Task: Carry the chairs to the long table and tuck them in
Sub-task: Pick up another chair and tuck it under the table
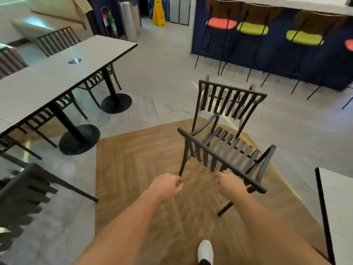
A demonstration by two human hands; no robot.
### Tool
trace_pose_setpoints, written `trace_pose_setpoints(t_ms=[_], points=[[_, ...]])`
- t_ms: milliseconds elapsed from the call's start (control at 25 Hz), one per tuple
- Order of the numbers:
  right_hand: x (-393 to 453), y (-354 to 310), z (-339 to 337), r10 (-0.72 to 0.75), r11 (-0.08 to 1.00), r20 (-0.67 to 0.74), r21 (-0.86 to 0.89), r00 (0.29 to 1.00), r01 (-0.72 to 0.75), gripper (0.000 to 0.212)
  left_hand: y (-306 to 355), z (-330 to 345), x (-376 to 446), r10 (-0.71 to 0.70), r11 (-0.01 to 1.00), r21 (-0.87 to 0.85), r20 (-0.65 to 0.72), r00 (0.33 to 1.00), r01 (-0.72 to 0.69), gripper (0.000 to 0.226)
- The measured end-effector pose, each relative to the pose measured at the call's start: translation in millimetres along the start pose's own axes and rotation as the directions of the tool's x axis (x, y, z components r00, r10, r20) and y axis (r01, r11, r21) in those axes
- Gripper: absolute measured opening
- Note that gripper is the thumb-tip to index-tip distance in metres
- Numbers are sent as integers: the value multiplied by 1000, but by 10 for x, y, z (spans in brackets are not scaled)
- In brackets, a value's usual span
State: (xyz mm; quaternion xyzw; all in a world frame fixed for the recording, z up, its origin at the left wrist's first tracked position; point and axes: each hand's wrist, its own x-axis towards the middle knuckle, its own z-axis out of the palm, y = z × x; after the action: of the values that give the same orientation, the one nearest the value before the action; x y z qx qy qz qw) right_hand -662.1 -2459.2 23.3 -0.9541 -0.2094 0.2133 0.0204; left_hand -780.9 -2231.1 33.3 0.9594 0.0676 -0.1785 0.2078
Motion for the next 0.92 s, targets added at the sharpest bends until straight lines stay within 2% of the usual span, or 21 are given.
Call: trace_pose_setpoints(t_ms=[160, 280, 360, 600, 680, 760, 840, 920], points=[[258, 837, -198, 43, 999, -17, 5, 999, -43, 36, 578, 6, 657, 25, 1000, -10, 2, 1000, -24, 37], [460, 1242, -232, 90, 995, 83, 39, 992, -94, 49, 789, -5, 1050, 47, 999, 17, 1, 999, -47, 41], [588, 1386, -185, 95, 993, 148, 56, 984, -104, 50, 827, -22, 1277, 55, 997, 55, 8, 998, -56, 43], [889, 1360, 89, 112, 970, 232, 185, 966, -157, 42, 582, -79, 2003, 116, 984, 135, 28, 993, -119, 47], [998, 1341, 204, 159, 950, 257, 223, 953, -218, 40, 459, -115, 2283, 156, 972, 169, 39, 987, -160, 50], [1058, 1314, 296, 208, 934, 278, 229, 938, -275, 30, 358, -124, 2527, 164, 960, 222, 51, 985, -172, 54], [1133, 1256, 389, 273, 912, 269, 233, 924, -338, 20, 243, -103, 2798, 152, 945, 274, 114, 982, -178, 56], [1185, 1179, 462, 354, 885, 254, 219, 900, -410, 18, 172, -72, 3010, 151, 917, 344, 173, 973, -203, 54]])
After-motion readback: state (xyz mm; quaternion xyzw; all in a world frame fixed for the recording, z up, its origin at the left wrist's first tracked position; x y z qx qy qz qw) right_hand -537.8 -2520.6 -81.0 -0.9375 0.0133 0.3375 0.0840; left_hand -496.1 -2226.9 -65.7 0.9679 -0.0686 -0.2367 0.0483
